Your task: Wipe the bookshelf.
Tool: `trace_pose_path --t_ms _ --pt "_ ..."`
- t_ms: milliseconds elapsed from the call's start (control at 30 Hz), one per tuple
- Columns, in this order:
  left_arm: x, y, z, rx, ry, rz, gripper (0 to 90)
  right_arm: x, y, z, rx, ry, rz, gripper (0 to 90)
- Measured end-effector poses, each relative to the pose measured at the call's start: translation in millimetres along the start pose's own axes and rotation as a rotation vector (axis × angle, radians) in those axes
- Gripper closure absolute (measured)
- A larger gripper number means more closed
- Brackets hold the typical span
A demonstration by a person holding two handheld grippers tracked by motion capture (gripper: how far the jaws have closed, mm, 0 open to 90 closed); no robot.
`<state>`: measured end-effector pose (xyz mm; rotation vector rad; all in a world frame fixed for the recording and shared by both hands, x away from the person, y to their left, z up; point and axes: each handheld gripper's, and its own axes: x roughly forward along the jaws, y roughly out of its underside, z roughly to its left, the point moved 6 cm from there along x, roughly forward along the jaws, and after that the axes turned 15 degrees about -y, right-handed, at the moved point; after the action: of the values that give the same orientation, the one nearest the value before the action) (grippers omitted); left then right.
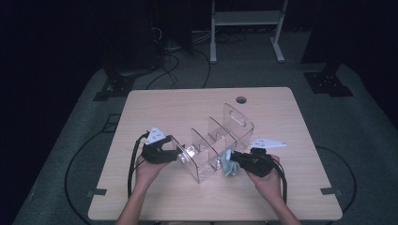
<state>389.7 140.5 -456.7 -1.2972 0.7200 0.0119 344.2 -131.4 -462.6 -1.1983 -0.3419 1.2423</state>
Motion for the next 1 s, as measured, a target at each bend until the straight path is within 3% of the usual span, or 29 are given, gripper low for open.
trace_pose_path --t_ms 33,133,400,567,733,833,1000 --pt "-0.7 -0.8 -0.8 0.01 -0.016 -0.002 42.0 0.3 0.0 0.4 -0.001 -0.001 0.0 82.8" --pt "-0.7 -1.3 -1.6 0.001 -0.03 -0.001 45.3 2.1 -0.2 4.4 -0.007 -0.009 0.003 82.8" --pt "-10.9 6.5 9.6 0.034 0.055 -0.025 46.2 6.6 1.1 27.4 -0.045 -0.051 0.03 83.0" --pt "-21.4 13.6 18.1 0.042 0.08 -0.035 46.1 -7.8 1.3 14.1 -0.03 -0.003 0.013 83.4" --pt "-23.4 15.1 19.1 0.043 0.087 -0.042 46.1 -27.8 -3.7 -7.4 -0.001 0.085 -0.033 83.6" --pt "-23.7 15.3 18.4 0.049 0.084 -0.041 46.1 -25.1 -4.4 -4.9 -0.014 0.104 -0.034 83.8" --pt "-24.0 16.0 17.9 0.044 0.08 -0.049 46.3 -15.7 -2.9 6.7 -0.028 0.075 -0.036 84.1"
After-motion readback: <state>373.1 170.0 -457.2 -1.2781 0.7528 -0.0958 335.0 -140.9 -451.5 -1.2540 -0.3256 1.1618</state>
